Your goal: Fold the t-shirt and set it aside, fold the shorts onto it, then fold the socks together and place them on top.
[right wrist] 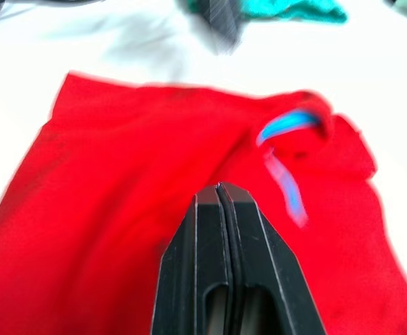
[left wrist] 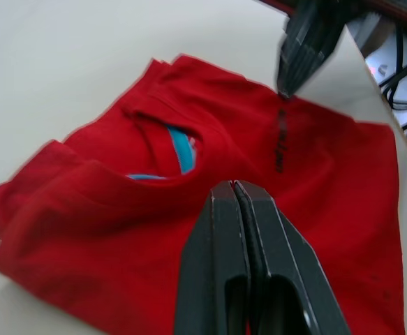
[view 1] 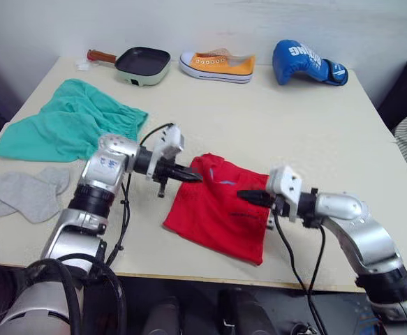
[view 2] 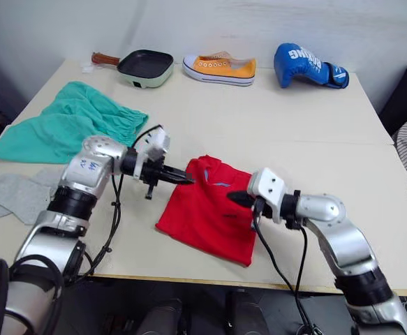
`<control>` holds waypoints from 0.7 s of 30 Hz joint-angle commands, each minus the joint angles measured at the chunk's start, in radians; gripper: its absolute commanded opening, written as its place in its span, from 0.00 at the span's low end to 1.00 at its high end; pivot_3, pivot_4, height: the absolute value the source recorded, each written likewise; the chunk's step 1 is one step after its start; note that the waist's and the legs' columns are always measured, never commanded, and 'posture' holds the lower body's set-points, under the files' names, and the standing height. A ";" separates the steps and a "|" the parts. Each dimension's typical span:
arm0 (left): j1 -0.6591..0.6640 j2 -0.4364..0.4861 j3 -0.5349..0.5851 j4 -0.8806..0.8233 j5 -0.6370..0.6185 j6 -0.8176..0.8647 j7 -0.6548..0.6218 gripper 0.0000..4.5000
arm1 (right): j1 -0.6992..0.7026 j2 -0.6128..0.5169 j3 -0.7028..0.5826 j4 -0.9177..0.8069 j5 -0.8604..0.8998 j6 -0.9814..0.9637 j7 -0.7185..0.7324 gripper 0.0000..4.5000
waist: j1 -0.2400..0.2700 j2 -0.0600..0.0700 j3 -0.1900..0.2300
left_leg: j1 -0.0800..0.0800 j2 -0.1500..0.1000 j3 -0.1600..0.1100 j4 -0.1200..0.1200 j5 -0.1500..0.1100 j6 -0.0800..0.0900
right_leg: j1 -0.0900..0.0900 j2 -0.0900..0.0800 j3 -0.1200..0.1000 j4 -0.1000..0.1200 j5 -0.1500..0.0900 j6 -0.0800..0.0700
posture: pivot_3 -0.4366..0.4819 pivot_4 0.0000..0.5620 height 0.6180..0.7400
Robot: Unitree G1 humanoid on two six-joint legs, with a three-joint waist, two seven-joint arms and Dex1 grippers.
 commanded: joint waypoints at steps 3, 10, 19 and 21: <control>0.064 -0.034 -0.095 0.034 0.141 -0.108 0.170 0.01 | -0.134 0.043 0.099 0.274 -0.212 -0.089 -0.107 0.00 | -0.003 0.000 0.000 | -0.002 0.000 0.001 -0.001 0.000 0.001 | -0.003 0.000 0.000 0.003 0.000 0.000 | 0.48 0.27 1.00; 0.191 0.081 -0.117 -0.030 0.153 -0.140 0.141 0.01 | -0.228 0.007 0.084 0.539 -0.375 -0.236 -0.265 0.00 | -0.020 0.003 -0.002 | 0.002 0.001 0.002 -0.001 0.000 0.000 | 0.001 0.001 0.000 0.001 0.000 0.000 | 0.48 0.27 1.00; 0.155 0.052 0.030 -0.150 -0.037 0.062 0.144 0.01 | -0.133 0.054 -0.094 0.230 -0.077 -0.232 -0.122 0.00 | -0.032 0.005 -0.002 | 0.002 0.002 0.002 -0.006 0.002 -0.002 | -0.001 0.002 0.001 0.004 0.000 0.000 | 0.48 0.27 1.00; 0.099 0.031 0.049 -0.128 -0.056 0.091 0.154 0.01 | -0.083 0.049 -0.089 0.109 -0.024 -0.168 -0.085 0.00 | -0.026 0.005 -0.001 | 0.000 0.002 0.001 -0.006 0.002 -0.002 | -0.003 0.002 0.001 0.004 0.000 0.000 | 0.48 0.27 1.00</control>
